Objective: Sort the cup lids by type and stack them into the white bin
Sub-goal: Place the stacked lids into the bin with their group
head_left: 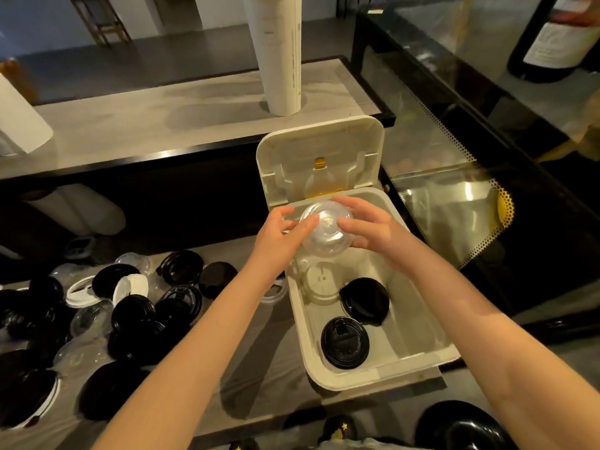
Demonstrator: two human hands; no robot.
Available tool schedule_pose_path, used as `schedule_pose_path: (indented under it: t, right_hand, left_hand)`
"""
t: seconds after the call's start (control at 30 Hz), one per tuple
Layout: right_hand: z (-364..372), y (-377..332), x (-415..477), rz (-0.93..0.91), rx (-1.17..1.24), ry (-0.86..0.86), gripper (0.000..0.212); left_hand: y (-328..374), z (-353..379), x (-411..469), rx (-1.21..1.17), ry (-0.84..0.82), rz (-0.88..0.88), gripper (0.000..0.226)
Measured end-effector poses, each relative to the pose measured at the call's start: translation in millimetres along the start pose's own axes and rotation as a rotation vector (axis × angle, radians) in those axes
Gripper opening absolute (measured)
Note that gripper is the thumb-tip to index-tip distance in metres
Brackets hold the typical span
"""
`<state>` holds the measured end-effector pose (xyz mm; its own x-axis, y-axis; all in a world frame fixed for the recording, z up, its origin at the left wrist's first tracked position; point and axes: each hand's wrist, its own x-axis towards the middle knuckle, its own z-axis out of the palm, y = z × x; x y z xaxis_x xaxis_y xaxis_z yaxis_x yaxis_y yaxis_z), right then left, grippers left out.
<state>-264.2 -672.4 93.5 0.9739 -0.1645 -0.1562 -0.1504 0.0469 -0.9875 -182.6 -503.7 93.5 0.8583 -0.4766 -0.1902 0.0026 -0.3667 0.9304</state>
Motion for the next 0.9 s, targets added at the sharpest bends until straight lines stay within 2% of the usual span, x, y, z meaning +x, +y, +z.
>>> schedule_pose_path:
  t: [0.1,0.23,0.3,0.4,0.53,0.63,0.77,0.9]
  right_hand:
    - [-9.6,6.4,-0.9,0.063,-0.039,0.036,0.048]
    - [-24.2,17.9,-0.7,0.102,-0.25,0.004,0.067]
    - [-26.7,21.8,0.6,0.096,-0.244,0.045,0.061]
    - [-24.5,32.7,7.4,0.118,-0.269,0.218,0.048]
    - [-7.5,50.8,23.2,0.205,-0.47,0.432,0.064]
    - [8.7,67.1,37.3,0.345,-0.627,0.511,0.066]
    - [13.3,96.3,41.3,0.389,-0.681,0.487,0.056]
    - [10.3,96.9,39.7,0.445,-0.968,0.413,0.057]
  left_hand:
    - [-1.3,11.5,13.6,0.076,-0.083,-0.022,0.068]
    - [3.2,24.0,33.5,0.149,-0.084,-0.08,0.09]
    - [5.5,28.7,38.7,0.182,-0.107,-0.093,0.091]
    - [3.1,28.1,39.1,0.351,-0.103,0.024,0.07]
    - [-17.9,6.0,28.9,0.795,-0.002,0.328,0.059]
    - [-42.1,-7.3,24.9,0.903,-0.049,0.333,0.061]
    - [-52.6,-13.6,24.7,0.923,-0.123,0.326,0.063]
    - [-53.6,-13.9,25.4,0.913,-0.117,0.318,0.062]
